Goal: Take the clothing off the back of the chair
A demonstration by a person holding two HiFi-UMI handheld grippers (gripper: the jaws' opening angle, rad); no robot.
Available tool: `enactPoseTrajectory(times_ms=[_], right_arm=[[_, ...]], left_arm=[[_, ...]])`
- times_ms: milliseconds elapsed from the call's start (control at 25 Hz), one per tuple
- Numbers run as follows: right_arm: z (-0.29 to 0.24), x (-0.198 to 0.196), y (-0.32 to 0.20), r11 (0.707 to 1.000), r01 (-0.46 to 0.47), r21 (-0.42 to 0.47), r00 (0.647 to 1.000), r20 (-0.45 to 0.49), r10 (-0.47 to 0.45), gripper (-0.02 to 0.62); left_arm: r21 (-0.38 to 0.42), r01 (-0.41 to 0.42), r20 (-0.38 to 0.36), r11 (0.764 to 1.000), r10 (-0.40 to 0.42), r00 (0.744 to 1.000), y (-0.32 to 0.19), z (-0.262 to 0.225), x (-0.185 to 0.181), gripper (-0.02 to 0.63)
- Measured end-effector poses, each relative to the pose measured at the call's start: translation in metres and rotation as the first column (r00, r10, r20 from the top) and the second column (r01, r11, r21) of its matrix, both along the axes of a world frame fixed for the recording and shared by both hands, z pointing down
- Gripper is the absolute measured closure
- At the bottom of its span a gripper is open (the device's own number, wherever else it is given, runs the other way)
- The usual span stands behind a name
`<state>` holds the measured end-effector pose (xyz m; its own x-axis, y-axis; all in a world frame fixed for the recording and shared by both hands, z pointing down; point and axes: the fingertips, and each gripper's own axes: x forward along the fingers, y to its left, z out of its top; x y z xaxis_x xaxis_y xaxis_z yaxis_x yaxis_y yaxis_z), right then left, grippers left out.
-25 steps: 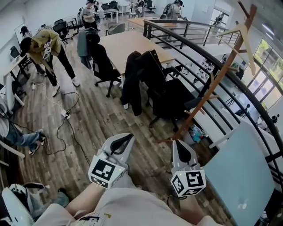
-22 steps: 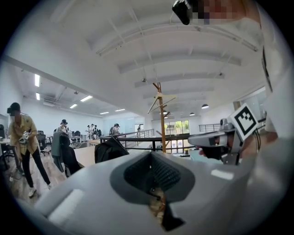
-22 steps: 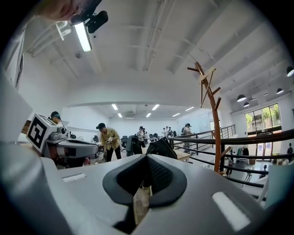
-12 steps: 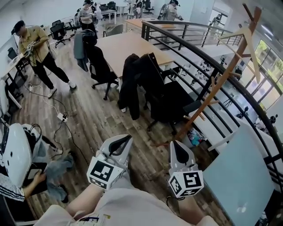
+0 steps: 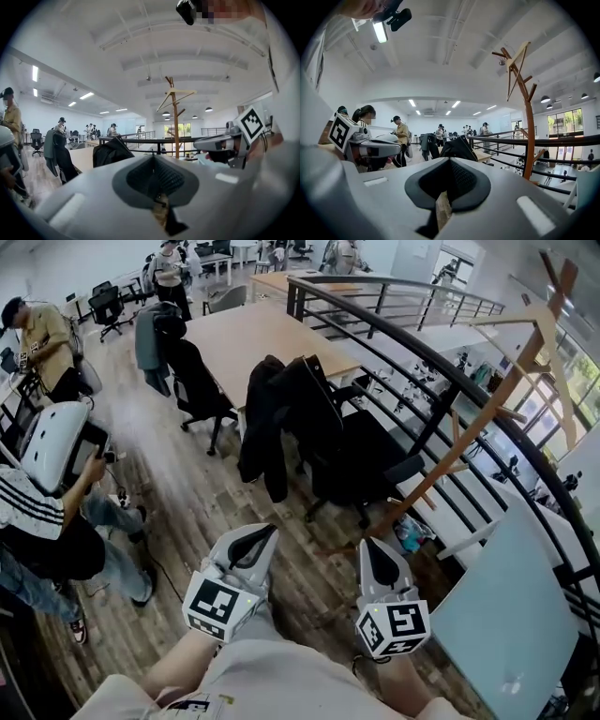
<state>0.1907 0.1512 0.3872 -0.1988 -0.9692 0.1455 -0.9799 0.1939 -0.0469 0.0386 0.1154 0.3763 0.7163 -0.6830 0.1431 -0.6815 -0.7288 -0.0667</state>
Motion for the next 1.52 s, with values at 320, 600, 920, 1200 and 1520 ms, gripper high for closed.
enactPoseTrajectory(times_ms=[320, 600, 920, 1200, 1520], right_arm=[[-0.002, -0.003, -0.080, 0.999, -0.035, -0.020, 0.999, -0.002, 0.035, 0.595], [-0.003, -0.002, -0.169, 0.997, -0.063, -0.033, 0.998, 0.001, 0.063, 0.595], [-0.021, -0.009, -0.260, 0.995, -0.099, -0.022, 0.995, -0.001, 0.099, 0.595], [-0.030, -0.016, -0.303, 0.990, -0.141, 0.004, 0.990, -0.012, 0.141, 0.595], [-0.026, -0.023, -0.331, 0.988, -0.156, -0.011, 0.987, -0.035, 0.156, 0.595]], left_arm=[[-0.013, -0.031, 0.002, 0.999, 0.031, 1.000, -0.085, -0.002, 0.001, 0.603], [-0.013, -0.057, 0.005, 0.998, 0.057, 0.998, -0.175, -0.007, 0.004, 0.603], [-0.001, -0.077, 0.012, 0.997, 0.077, 0.997, -0.265, -0.023, -0.007, 0.603], [0.020, -0.125, 0.007, 0.992, 0.124, 0.992, -0.310, -0.027, -0.012, 0.603], [0.010, -0.145, -0.017, 0.989, 0.146, 0.989, -0.341, -0.023, -0.014, 0.603]])
